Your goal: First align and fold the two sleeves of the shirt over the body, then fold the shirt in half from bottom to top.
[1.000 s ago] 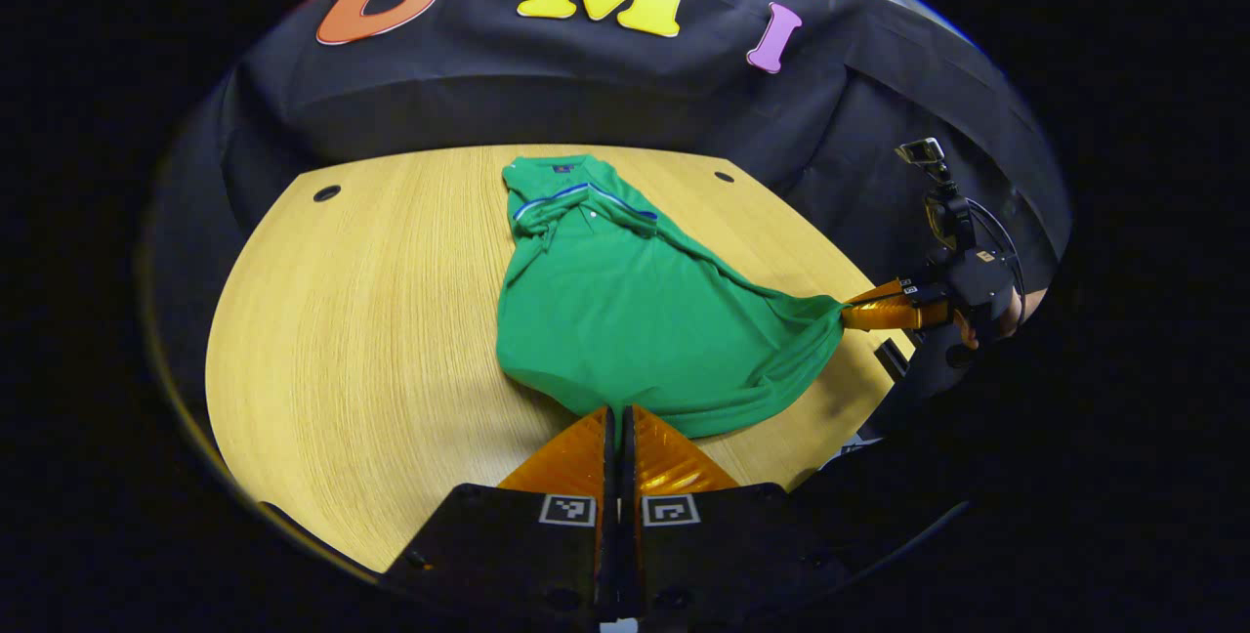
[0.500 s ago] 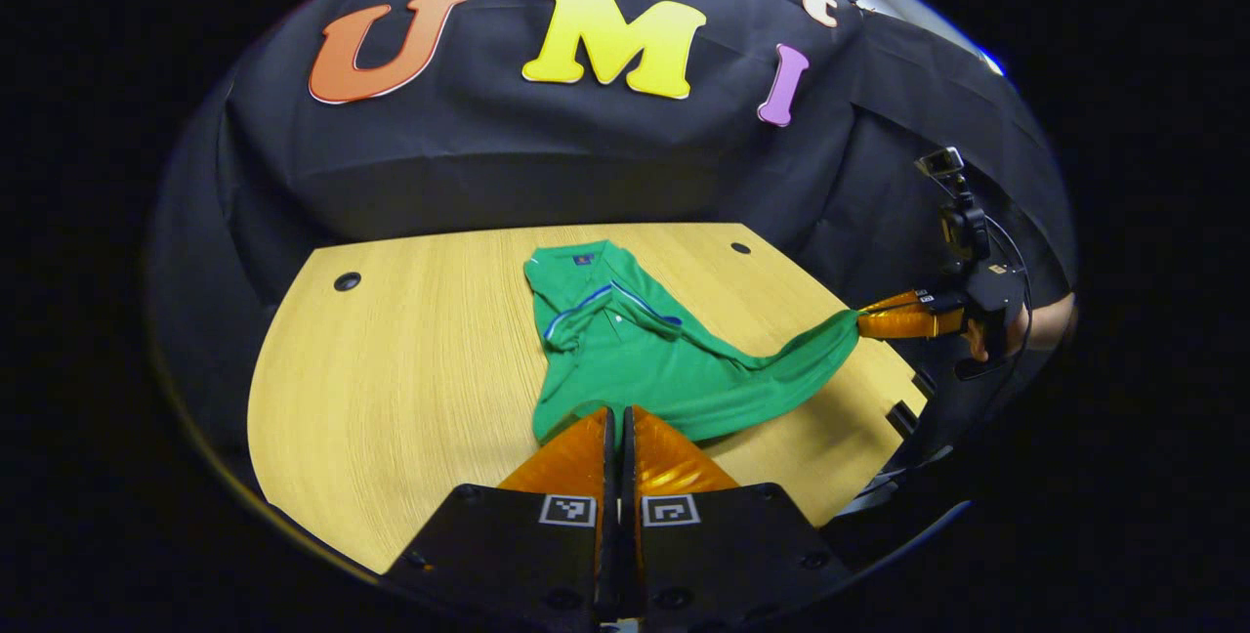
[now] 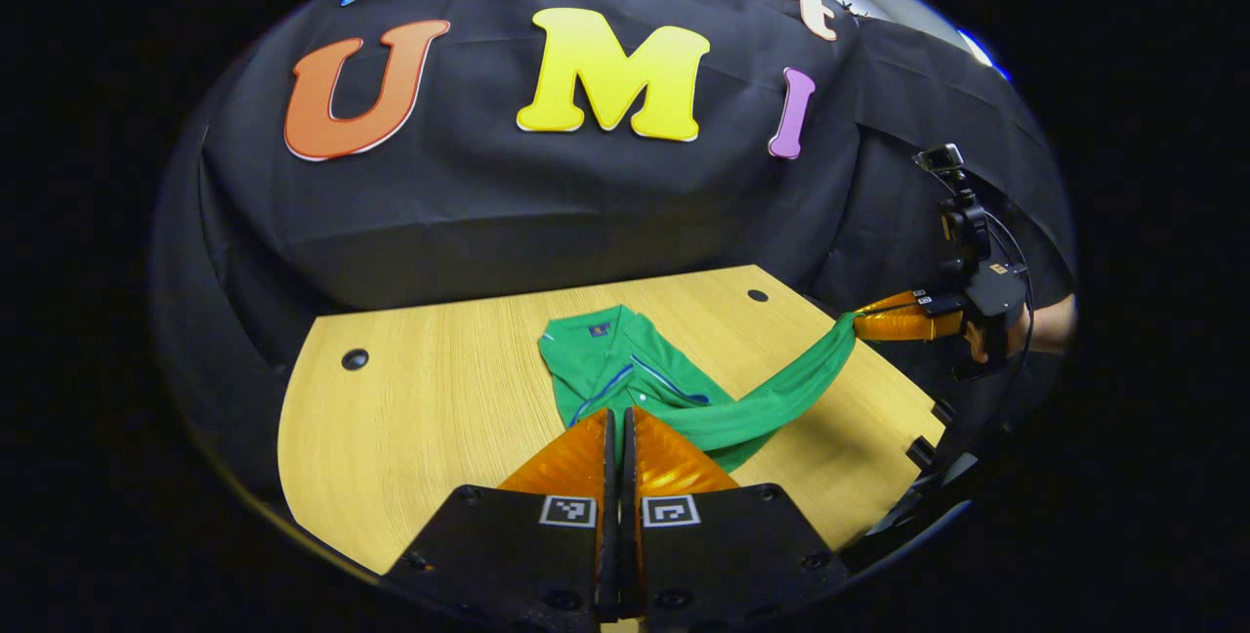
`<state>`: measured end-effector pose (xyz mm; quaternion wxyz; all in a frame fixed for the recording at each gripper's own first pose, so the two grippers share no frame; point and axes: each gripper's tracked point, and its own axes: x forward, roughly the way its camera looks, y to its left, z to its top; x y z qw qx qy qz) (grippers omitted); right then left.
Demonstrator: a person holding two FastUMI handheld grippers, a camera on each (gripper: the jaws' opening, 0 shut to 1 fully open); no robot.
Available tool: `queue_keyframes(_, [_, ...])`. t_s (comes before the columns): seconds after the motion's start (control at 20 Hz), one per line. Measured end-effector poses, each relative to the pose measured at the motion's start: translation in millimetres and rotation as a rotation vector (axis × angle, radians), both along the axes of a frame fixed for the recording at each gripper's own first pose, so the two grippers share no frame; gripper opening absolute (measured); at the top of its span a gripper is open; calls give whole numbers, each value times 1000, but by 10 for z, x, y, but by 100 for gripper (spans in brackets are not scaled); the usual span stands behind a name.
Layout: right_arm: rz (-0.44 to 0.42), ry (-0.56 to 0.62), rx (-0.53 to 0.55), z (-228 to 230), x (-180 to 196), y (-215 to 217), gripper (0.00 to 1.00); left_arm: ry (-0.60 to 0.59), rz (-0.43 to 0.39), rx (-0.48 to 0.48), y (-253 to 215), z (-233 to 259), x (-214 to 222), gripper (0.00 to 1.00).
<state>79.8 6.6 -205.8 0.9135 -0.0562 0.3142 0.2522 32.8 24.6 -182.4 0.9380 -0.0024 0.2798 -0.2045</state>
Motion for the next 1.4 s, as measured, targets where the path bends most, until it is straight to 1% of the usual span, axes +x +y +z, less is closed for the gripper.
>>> queue_keyframes(0.15, [-19, -34, -4, 130, 286, 17, 1, -33, 9, -20, 34, 165, 335, 4])
queue_keyframes(0.3, [-22, -63, -7, 266, 524, 33, 1, -20, 29, -51, 98, 229, 602, 3])
queue_keyframes(0.35, [-27, -66, -3, 244, 663, 105, 1, -17, 41, -60, 125, 234, 698, 4])
queue_keyframes(0.55, [-104, -60, 40, 267, 1124, 151, 0, -21, 87, -117, 196, 272, 1127, 3])
queue_keyframes(0.6, [-110, -62, 49, 260, 1225, 179, 0, -24, 98, -110, 233, 241, 1224, 3])
queue_keyframes(0.7, [-115, -67, 43, 220, 1439, 197, 0, -45, 94, -78, 256, 190, 1431, 3])
queue_keyframes(0.85, [-131, -72, 38, 139, 1804, 218, 0, -56, 91, -24, 285, 69, 1753, 3])
queue_keyframes(1.0, [-158, -92, 38, 38, 2181, 225, 0, -73, 140, -2, 393, -76, 2104, 3])
queue_keyframes(1.1, [-166, -96, 27, -93, 2398, 260, 0, -79, 157, 16, 425, -237, 2286, 3])
queue_keyframes(1.25, [-179, -90, 1, -371, 2651, 321, 0, -65, 185, 10, 431, -529, 2472, 3])
queue_keyframes(1.4, [-179, -60, -44, -718, 2801, 391, 1, -35, 230, -10, 470, -888, 2622, 4])
